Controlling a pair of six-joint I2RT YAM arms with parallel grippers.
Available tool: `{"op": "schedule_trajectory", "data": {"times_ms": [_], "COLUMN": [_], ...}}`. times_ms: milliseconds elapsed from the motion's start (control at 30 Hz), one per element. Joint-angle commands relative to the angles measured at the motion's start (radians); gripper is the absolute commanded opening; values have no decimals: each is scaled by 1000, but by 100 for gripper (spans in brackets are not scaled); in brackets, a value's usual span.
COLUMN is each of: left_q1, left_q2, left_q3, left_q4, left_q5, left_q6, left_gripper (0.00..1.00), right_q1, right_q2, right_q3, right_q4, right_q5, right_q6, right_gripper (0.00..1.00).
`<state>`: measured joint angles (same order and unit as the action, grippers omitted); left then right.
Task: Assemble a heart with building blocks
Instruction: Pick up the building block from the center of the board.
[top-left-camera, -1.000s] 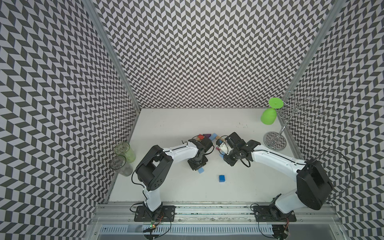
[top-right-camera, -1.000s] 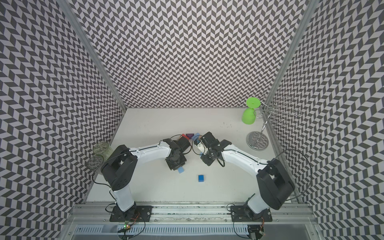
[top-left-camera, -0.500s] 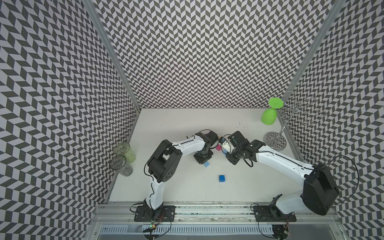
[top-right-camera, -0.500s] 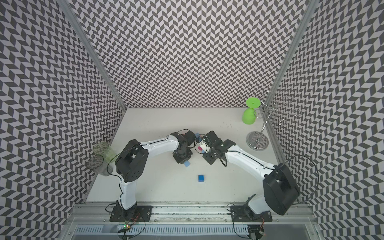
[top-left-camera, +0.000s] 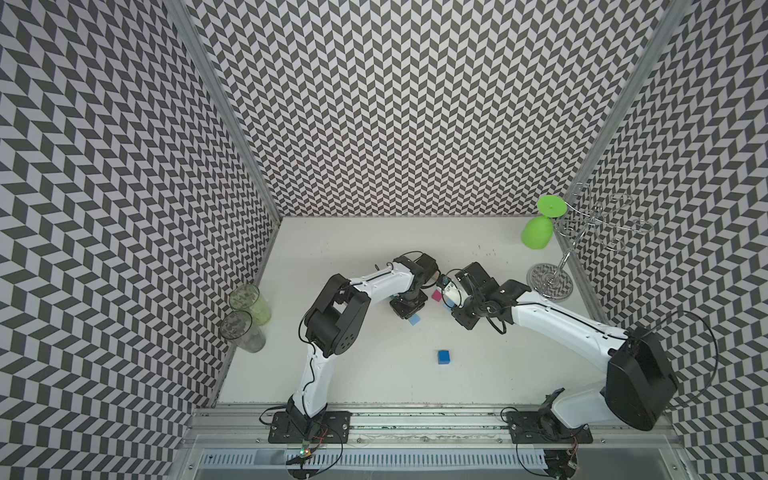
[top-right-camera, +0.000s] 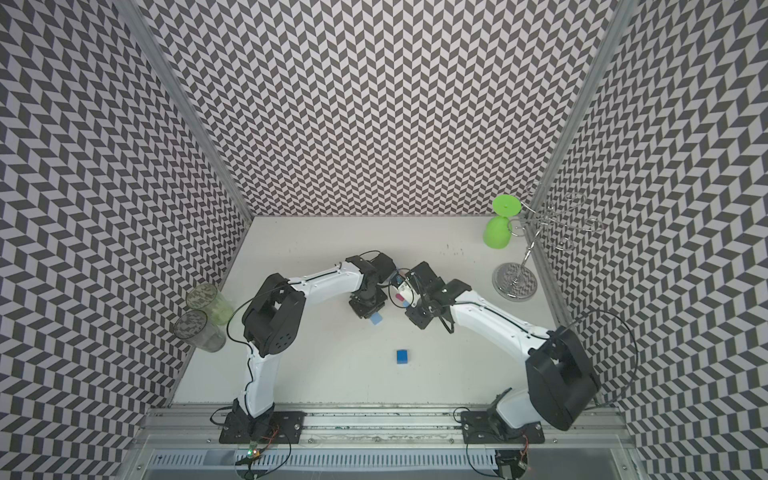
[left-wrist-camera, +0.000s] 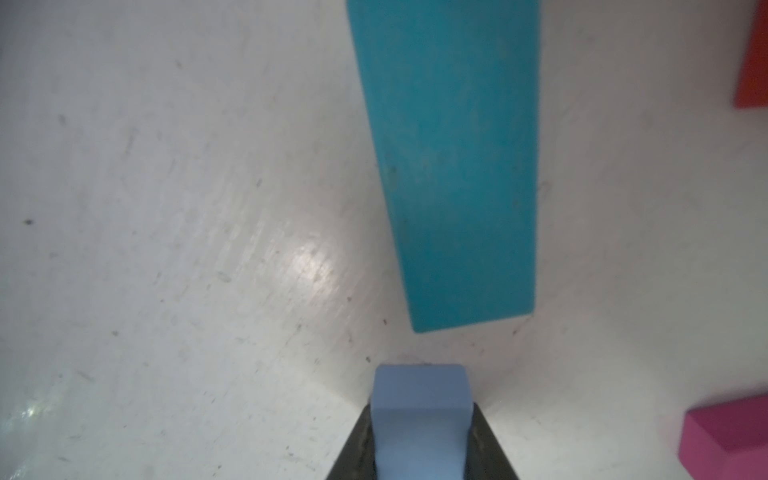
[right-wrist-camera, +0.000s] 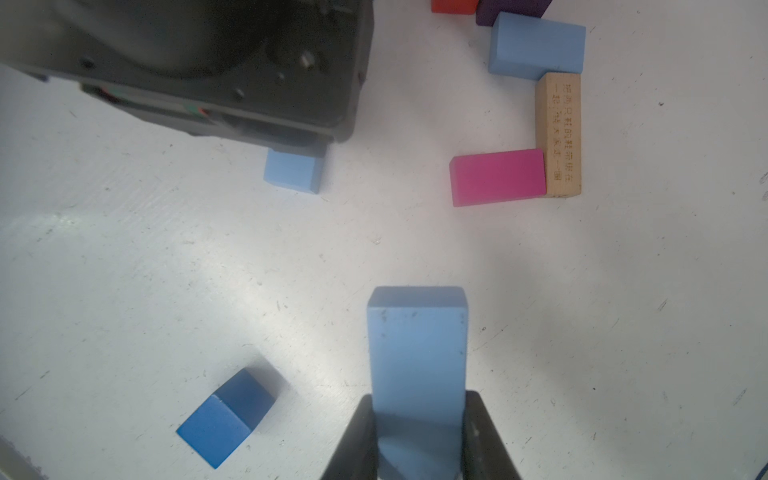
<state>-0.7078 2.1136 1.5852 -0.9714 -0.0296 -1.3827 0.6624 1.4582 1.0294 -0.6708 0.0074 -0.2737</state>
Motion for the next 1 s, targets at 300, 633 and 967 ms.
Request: {"op": "schedule_trajectory", "data": {"times_ms": [300, 633, 967], "left_q1": [22, 35, 45], "left_q2": [74, 88, 89], "left_q3": [84, 104, 102], "left_q4": [-39, -49, -46], "left_q5": [-24, -35, -39], "left_q6": [-3, -13, -26], "left_gripper": [1, 1, 1], "right_q1": [3, 3, 3], "right_q2": [-8, -1, 7], "right_q3": [-14, -19, -15], "right_q4": [42, 49, 50], "right_q5": [-10, -23, -35], "right_q6": [-16, -20, -21], "right_gripper": [8, 8, 8]}}
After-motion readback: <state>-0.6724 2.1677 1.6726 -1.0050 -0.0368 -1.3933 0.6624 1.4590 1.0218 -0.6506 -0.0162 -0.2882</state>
